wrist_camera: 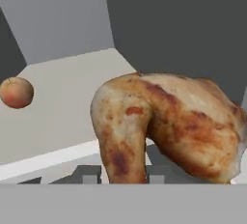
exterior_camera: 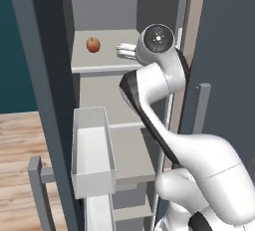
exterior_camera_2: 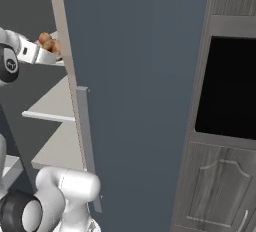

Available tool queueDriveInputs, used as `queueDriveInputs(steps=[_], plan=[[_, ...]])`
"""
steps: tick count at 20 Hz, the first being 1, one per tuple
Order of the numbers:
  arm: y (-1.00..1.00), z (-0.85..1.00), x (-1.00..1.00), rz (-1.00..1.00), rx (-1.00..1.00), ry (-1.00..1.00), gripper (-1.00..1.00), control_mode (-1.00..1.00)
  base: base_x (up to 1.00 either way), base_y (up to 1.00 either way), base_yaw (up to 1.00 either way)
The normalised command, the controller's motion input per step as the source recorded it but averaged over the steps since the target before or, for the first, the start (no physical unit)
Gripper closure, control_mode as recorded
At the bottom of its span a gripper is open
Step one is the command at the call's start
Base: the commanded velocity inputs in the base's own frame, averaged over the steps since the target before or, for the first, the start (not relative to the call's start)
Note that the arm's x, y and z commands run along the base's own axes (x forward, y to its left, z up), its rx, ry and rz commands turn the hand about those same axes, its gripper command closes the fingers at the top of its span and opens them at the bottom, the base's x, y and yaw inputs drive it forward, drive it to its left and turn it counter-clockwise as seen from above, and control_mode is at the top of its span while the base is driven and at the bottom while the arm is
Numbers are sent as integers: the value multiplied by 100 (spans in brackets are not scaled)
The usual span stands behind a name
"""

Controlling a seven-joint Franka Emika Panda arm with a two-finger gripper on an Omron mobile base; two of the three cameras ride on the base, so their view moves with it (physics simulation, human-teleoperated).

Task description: Take the bell pepper, peach, and chicken drumstick from the freezer and place them in the bowl on the counter.

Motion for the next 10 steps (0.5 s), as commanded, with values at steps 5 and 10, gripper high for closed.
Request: queueDriveInputs(steps=[5, 10], plan=[[-47, -7, -100, -22, 20, 30, 100, -100, 0, 0, 0], [-8, -74, -100, -13, 7, 32, 100, -100, 0, 0, 0]])
